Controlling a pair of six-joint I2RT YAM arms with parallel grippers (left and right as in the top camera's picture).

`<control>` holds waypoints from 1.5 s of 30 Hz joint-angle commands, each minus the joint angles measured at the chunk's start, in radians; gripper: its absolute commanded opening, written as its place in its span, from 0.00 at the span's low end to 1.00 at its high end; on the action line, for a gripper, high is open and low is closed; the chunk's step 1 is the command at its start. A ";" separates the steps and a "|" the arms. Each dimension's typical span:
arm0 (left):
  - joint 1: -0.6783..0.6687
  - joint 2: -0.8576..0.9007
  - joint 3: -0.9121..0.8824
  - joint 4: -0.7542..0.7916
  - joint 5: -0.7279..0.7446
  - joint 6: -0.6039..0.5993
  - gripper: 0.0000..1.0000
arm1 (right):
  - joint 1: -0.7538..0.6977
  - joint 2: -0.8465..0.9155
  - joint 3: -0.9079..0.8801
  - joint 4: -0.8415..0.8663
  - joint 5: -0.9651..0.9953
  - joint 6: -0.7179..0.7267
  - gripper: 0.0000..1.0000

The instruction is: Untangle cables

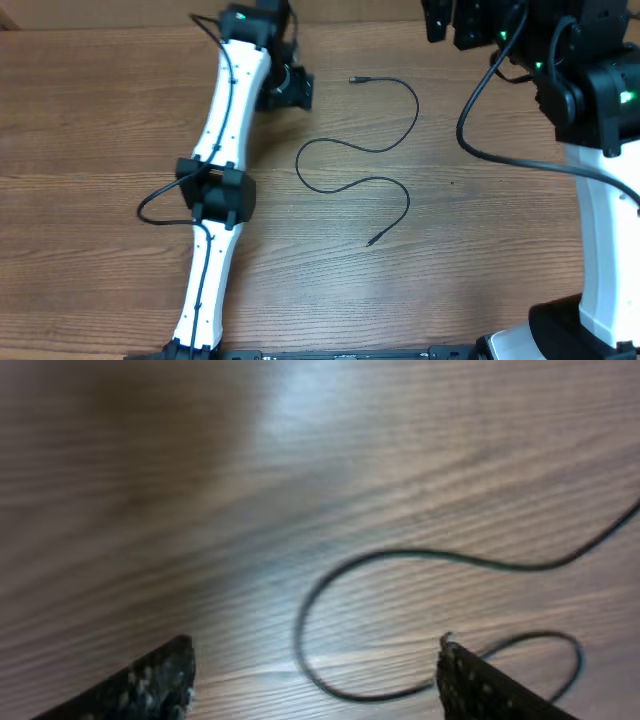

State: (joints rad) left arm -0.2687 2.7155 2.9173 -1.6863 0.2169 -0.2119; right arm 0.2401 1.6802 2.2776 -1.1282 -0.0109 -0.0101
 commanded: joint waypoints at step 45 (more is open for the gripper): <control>-0.180 0.226 -0.011 0.388 0.092 1.068 0.75 | -0.013 0.022 0.000 -0.100 0.063 -0.050 1.00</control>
State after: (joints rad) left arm -0.4419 2.8788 2.9028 -1.2751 0.2604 0.8124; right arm 0.2295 1.7069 2.2772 -1.2297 0.0196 -0.0559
